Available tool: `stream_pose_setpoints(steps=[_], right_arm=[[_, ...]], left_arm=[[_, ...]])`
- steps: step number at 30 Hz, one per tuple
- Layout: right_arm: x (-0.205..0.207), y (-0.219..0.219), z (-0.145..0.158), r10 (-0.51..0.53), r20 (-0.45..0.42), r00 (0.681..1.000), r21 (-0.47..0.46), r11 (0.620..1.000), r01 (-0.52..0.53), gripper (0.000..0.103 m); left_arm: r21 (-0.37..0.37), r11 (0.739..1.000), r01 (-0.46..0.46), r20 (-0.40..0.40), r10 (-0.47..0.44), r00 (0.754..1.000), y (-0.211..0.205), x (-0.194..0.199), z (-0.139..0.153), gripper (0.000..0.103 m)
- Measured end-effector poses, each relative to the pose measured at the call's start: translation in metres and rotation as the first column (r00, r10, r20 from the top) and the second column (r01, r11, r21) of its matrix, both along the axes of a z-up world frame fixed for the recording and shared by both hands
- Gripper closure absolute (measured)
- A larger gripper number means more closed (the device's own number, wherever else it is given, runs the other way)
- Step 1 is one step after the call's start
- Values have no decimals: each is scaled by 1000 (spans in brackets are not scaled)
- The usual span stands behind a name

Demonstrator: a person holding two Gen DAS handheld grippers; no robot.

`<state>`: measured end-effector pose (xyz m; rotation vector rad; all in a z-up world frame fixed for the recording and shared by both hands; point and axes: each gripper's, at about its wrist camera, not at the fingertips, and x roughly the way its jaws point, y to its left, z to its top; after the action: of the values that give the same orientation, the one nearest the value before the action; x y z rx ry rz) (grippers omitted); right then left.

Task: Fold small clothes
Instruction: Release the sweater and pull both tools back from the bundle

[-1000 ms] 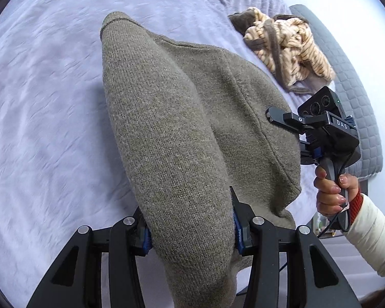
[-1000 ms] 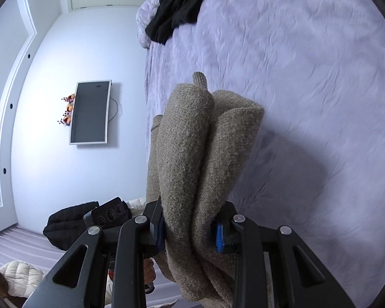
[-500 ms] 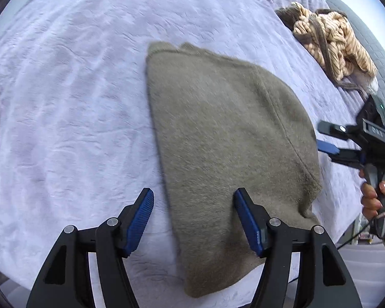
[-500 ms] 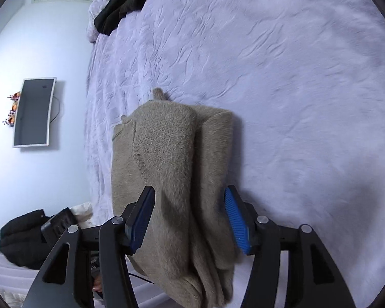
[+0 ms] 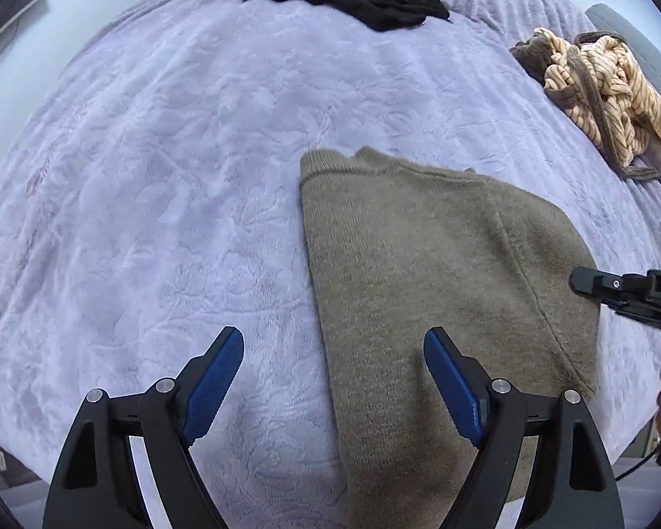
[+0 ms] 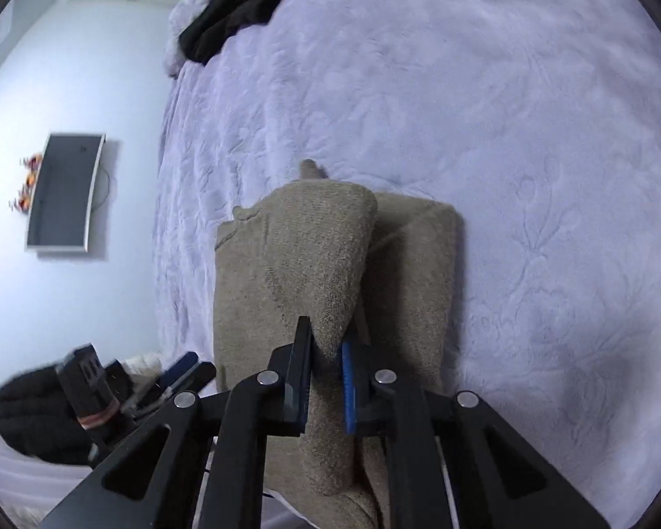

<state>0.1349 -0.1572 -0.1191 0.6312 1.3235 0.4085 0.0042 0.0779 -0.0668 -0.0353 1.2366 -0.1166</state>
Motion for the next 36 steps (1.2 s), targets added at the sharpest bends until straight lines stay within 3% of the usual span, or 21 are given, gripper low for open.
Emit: stream_pose_setpoints(steps=[3,5,6,9,12,13,16,21,24,27,30,36], right_arm=[[-4,7,7,110,11,994,-195,975,-106,92],[-2,5,-11,122,-27,992,-267,956,-125,95],[-2,0,-23,118,-46,992,-283,951,-127,95],[0,-14,-49,39,-102,994,-218,974,-60,94],[-7,-26,-39,-29,-101,994,-196,981,9,91],[-11,-27,-33,-28,-97,995,-209,978,7,86],[-24,-27,-14,-13,-87,996,-224,975,-7,85],[-53,11,19,91,-34,995,-94,991,-93,85],[-67,45,9,180,-59,982,-100,978,-185,85],[-77,58,-18,218,-113,969,-208,949,-238,88],[-87,44,-28,176,-102,979,-204,960,-194,95],[-103,11,-26,61,-105,993,-133,988,-75,95]], left_arm=[[14,1000,12,-14,-12,1000,-6,3,-7,18],[12,999,38,-36,-37,999,-12,1,-20,18],[21,998,53,-31,-52,998,-18,0,-25,13],[67,994,87,-30,-85,996,-31,-2,-34,4],[58,994,90,-36,-88,995,-33,-3,-35,4],[56,994,89,-41,-87,995,-33,-3,-36,4],[52,995,85,-50,-82,995,-33,-3,-36,4],[49,994,98,-57,-95,994,-35,-3,-37,4],[48,994,102,-62,-99,993,-36,-2,-39,4],[43,994,100,-68,-97,993,-37,-1,-40,4],[39,994,102,-74,-98,992,-38,0,-40,4],[30,994,101,-81,-99,992,-38,1,-41,4]])
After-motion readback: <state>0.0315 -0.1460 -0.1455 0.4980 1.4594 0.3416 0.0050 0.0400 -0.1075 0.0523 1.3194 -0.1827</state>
